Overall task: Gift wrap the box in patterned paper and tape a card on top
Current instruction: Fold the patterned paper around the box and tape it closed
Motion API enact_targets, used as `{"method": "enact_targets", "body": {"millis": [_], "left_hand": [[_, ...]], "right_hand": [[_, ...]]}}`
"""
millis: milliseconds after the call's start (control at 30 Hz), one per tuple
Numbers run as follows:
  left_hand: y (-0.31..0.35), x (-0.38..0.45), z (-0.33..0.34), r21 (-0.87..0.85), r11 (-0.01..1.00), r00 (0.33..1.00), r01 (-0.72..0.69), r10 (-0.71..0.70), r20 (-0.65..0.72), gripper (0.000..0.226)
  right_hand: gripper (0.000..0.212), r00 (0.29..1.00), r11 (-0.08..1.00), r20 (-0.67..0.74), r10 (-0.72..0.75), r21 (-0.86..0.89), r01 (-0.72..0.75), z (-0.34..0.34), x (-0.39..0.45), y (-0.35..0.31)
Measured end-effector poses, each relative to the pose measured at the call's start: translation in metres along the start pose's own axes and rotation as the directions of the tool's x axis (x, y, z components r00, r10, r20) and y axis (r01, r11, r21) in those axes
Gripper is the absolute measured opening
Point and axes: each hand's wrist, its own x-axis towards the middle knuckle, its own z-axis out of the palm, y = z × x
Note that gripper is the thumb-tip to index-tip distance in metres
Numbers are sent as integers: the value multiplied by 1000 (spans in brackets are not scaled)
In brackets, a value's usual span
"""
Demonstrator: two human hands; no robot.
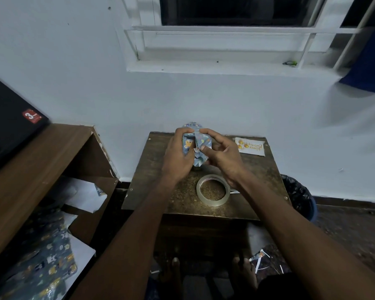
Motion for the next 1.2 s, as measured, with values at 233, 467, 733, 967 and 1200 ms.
{"method": "enact_targets", "body": {"millis": [233, 467, 733, 967, 1200], "left_hand": [[23, -1, -12, 280, 960, 996, 20, 5, -89, 36], [25, -7, -19, 342, 937, 995, -72, 47, 82, 81], [18, -5, -24, 524, 838, 979, -149, 52, 195, 105], [24, -6, -17, 664, 724, 982, -188, 133, 133, 84], [21, -5, -11, 788, 596, 988, -152, 120, 99, 93]], "right_hand": [[53, 967, 956, 155, 204, 179, -231, -6, 6, -9], [61, 942, 921, 298, 157, 299, -248, -12, 4, -9], [49, 955, 929, 177, 239, 245, -278, -26, 7, -6], [28, 993, 933, -119, -12, -359, -31, -23, -1, -5], [24, 991, 942, -131, -36, -335, -10, -35, -6, -12]]}}
